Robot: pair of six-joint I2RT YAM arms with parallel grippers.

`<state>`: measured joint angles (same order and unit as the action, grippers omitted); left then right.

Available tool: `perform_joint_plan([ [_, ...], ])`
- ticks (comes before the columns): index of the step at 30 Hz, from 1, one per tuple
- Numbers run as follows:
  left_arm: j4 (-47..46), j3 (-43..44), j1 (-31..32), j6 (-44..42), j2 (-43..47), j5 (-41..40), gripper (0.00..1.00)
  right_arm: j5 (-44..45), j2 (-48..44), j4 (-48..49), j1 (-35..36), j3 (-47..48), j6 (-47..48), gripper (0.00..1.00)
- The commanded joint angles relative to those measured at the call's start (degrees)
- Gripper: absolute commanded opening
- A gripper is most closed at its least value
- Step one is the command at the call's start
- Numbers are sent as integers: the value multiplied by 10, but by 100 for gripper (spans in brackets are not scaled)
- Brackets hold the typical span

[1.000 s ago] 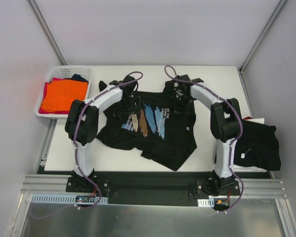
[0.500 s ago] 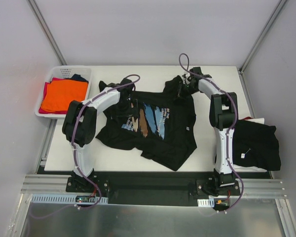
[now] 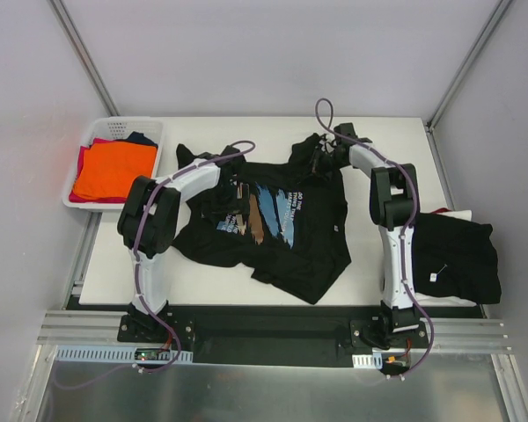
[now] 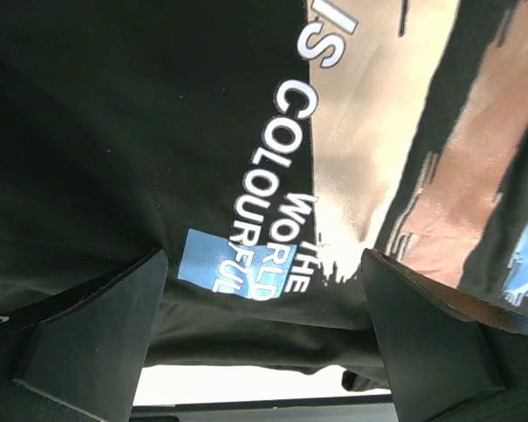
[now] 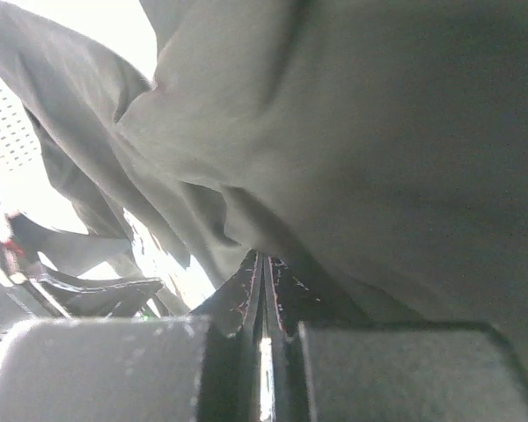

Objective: Fold and stack the t-shirts

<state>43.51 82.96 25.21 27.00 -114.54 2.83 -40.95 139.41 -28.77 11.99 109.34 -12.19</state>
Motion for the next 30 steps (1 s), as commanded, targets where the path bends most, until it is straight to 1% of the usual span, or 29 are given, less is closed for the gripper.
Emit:
perform_joint_plan([
  [1, 4, -30, 12, 11, 22, 3, 93, 31, 10, 21, -35, 16, -1, 1],
  [5, 4, -88, 21, 16, 55, 4, 93, 44, 7, 34, -66, 18, -7, 1],
  [11, 0, -155, 26, 42, 110, 23, 94, 48, 14, 34, -93, 35, -11, 1],
  [14, -5, -169, 35, 50, 117, 22, 94, 40, 19, 35, -98, 40, -18, 1],
  [17, -4, -152, 38, 47, 112, 17, 95, 28, 10, 47, -96, 27, -26, 2],
  [18, -4, -144, 40, 46, 112, 14, 95, 15, -10, 53, -96, 8, -31, 2],
  [20, 8, -108, 41, 45, 112, 5, 99, 6, -38, 66, -89, -14, -42, 8],
  [21, 15, -92, 41, 45, 111, 1, 99, 6, -76, 61, -85, -23, -36, 12],
  [22, 25, -56, 42, 45, 109, -5, 99, 11, -95, 41, -76, -36, -25, 21],
  [24, 54, -13, 46, 43, 107, -22, 99, 17, -137, 27, -70, -50, -21, 28],
  [25, 64, 31, 47, 40, 106, -26, 99, 16, -176, 10, -63, -64, -21, 36],
  [26, 73, 52, 49, 37, 102, -26, 99, 12, -193, 3, -59, -72, -20, 39],
  [27, 91, 72, 49, 31, 103, -40, 99, 10, -210, -5, -55, -81, -19, 43],
  [28, 99, 104, 51, 27, 102, -41, 99, 8, -247, -25, -44, -106, -15, 46],
  [30, 120, 120, 51, 20, 107, -41, 99, 11, -287, -44, -29, -147, 3, 47],
])
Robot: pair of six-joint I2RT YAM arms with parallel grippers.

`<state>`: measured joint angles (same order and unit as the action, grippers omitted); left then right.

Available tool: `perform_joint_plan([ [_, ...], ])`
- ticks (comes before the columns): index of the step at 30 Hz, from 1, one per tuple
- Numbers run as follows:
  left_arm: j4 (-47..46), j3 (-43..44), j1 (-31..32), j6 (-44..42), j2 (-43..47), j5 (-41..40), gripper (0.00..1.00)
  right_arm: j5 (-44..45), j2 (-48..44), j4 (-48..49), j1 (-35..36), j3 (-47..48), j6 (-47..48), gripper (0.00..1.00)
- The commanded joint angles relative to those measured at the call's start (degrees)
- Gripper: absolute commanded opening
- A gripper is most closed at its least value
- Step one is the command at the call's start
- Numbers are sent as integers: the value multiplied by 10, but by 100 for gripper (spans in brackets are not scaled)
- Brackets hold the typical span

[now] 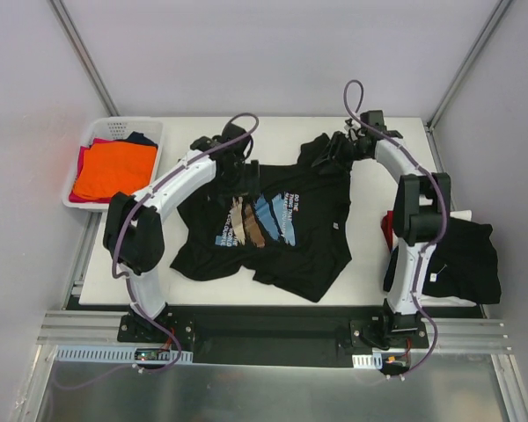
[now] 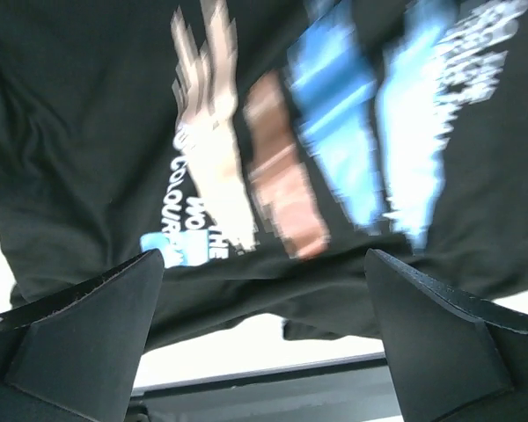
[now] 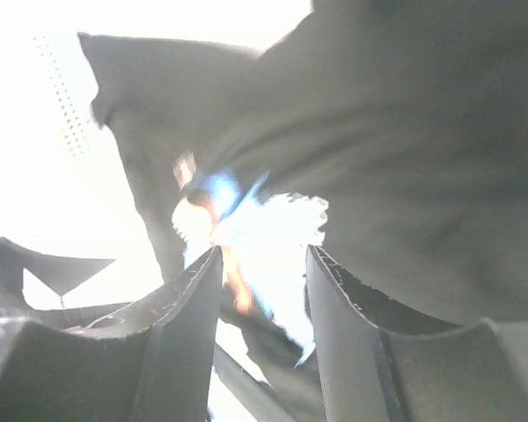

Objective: Fold and stack the t-shirts

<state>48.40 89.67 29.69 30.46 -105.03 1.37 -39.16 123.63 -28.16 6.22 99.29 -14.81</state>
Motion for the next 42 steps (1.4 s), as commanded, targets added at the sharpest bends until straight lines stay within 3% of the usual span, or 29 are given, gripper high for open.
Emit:
perform_joint_plan([
  [1, 76, 44, 6, -17, 22, -24, 99, -2, -169, -63, 46, -98, 34, 47],
  [8, 74, -96, 6, -30, 85, 5, 99, 39, -363, -75, 84, -389, 49, 49],
  [13, 74, -143, 6, -38, 113, 9, 88, 68, -450, -131, 84, -451, 59, 52],
  [18, 71, -155, 5, -37, 108, 8, 85, 77, -490, -140, 94, -506, 54, 36],
  [20, 65, -157, 6, -32, 99, 5, 85, 72, -489, -134, 96, -522, 48, 36],
  [24, 57, -158, 6, -25, 79, 8, 89, 72, -515, -145, 114, -551, 47, 54],
  [32, 44, -184, 6, -22, 80, 17, 95, 86, -632, -190, 117, -641, 35, 69],
  [42, 45, -160, 6, -56, 57, 16, 95, 101, -635, -135, 119, -712, 19, 70],
])
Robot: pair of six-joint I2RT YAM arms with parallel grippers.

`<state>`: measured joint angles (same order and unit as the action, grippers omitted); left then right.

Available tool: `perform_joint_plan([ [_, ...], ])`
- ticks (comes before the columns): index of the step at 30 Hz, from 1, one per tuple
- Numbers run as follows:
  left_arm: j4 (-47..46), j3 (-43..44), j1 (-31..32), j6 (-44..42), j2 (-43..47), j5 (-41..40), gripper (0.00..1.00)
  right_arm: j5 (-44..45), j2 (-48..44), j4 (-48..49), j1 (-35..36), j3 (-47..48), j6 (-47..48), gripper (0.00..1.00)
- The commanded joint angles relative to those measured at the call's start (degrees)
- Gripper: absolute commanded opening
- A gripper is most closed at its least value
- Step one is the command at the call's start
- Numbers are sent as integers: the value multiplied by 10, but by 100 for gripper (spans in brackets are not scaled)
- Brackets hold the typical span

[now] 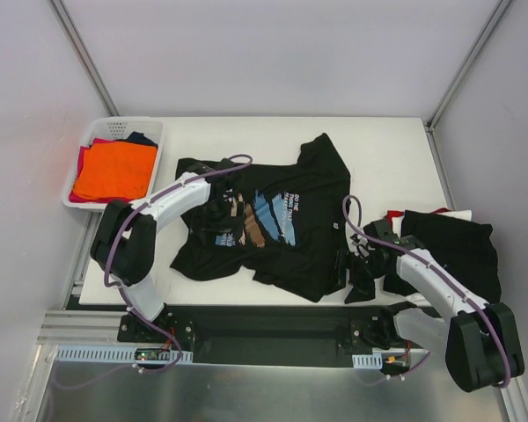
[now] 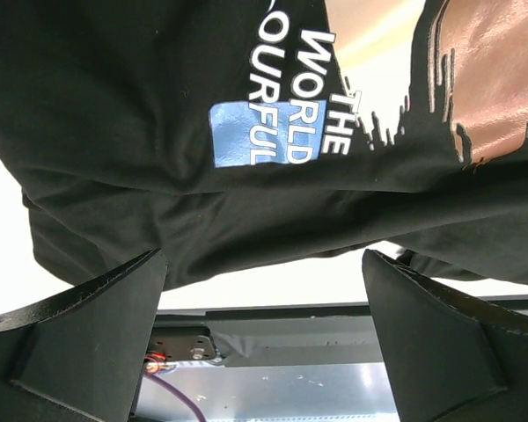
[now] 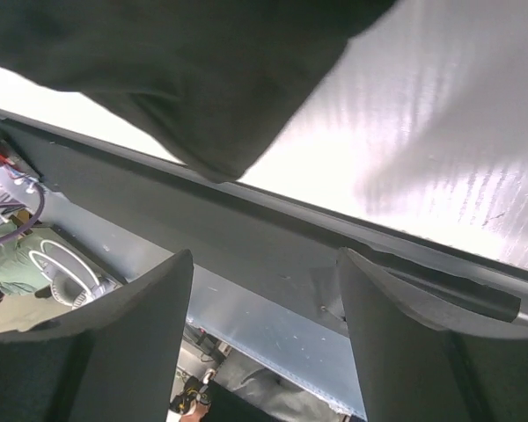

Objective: Fold and stack the t-shirts

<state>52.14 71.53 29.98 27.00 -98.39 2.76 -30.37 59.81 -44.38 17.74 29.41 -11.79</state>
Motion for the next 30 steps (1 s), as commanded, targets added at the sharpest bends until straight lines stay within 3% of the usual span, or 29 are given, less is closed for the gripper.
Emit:
perform_joint_plan([
  [1, 9, 24, 3, -24, -11, 2, 94, 13, 7, 36, 4, -14, -16, 70],
  [4, 14, 32, 3, -33, -15, -7, 95, 15, 34, 68, 3, -13, -19, 70],
  [6, 17, 44, 3, -40, -23, -21, 94, 19, 50, 81, 3, -3, -15, 64],
  [7, 20, 51, 3, -43, -27, -25, 94, 22, 64, 81, 3, 19, -13, 60],
  [9, 23, 80, 2, -49, -36, -39, 93, 25, 75, 76, 3, 48, -11, 42],
  [11, 28, 110, 2, -55, -44, -41, 86, 26, 93, 67, 4, 90, -13, 28],
  [12, 30, 119, 1, -56, -53, -40, 84, 23, 99, 65, 4, 100, -14, 27],
  [16, 40, 135, 0, -52, -62, -34, 84, 23, 107, 57, 12, 101, -15, 31],
  [24, 28, 79, 1, -38, -39, -29, 85, 30, 49, 45, 18, 39, -24, 40],
  [30, 23, 114, 2, -51, -44, -4, 85, 54, 116, 57, 44, 88, -24, 38],
])
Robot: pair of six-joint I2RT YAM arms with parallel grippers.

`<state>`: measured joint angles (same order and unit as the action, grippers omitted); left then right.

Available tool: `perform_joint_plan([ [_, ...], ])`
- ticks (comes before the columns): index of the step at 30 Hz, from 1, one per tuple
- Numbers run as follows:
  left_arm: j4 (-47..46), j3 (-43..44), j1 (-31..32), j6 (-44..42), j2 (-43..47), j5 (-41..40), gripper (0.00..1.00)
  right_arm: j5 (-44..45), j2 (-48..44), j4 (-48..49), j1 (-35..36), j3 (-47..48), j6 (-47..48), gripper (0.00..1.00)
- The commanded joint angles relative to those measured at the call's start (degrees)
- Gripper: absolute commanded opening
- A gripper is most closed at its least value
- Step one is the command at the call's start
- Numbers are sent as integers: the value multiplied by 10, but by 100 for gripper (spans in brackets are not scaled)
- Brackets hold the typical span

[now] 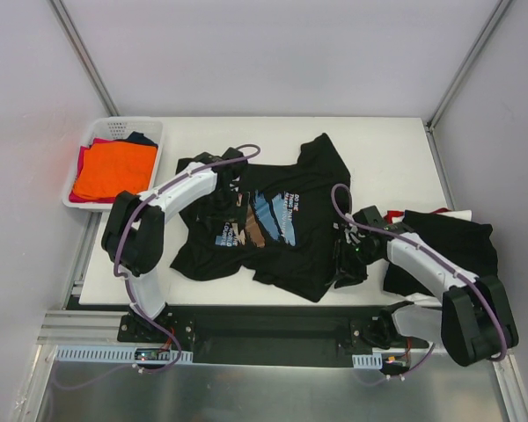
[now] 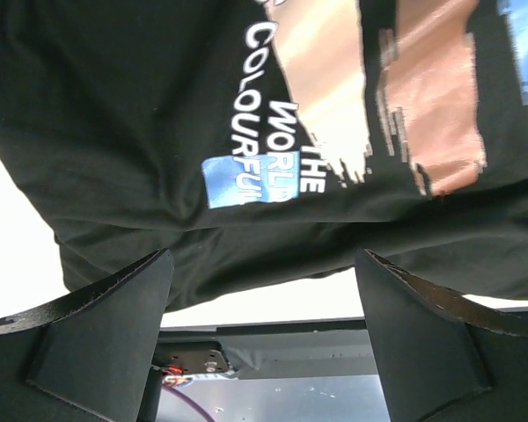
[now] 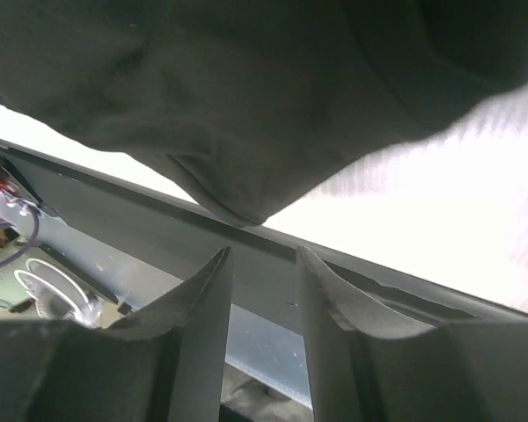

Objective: Fold and stack the t-shirts

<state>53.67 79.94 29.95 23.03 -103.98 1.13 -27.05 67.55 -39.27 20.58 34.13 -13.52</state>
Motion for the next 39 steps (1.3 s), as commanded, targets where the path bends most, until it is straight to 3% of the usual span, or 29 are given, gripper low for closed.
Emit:
perform_joint_plan([
  [1, 7, 35, 3, -12, 5, 15, 85, 23, 50, 17, 17, 55, -5, 35],
  [3, 6, 44, 2, -11, -17, 15, 81, 34, 76, 25, 16, 78, 2, 26],
  [5, 6, 59, 2, -8, -41, 14, 67, 45, 122, 31, 17, 131, 7, 3],
  [8, 7, 114, -2, -6, -67, 1, 52, 49, 203, 37, 11, 233, 20, 1],
  [9, 8, 132, -11, -7, -74, -3, 37, 41, 228, 36, 10, 265, 24, 1],
  [11, 27, 199, -23, -4, -106, -9, 21, 28, 289, 30, 3, 345, 26, 1],
  [12, 35, 222, -36, -2, -118, -29, 0, 15, 305, 25, 3, 365, 26, 1],
  [17, 81, 311, -101, 16, -186, -57, 0, 21, 336, -7, 1, 427, 38, 1],
  [21, 78, 309, -147, 18, -184, -62, 0, 166, 319, -49, 2, 425, 34, 1],
  [24, 61, 292, -163, 6, -193, -60, 0, 207, 323, -45, 2, 420, 13, 1],
  [39, -21, 307, -170, 0, -282, 74, 0, 79, 508, -5, 9, 545, 2, 1],
])
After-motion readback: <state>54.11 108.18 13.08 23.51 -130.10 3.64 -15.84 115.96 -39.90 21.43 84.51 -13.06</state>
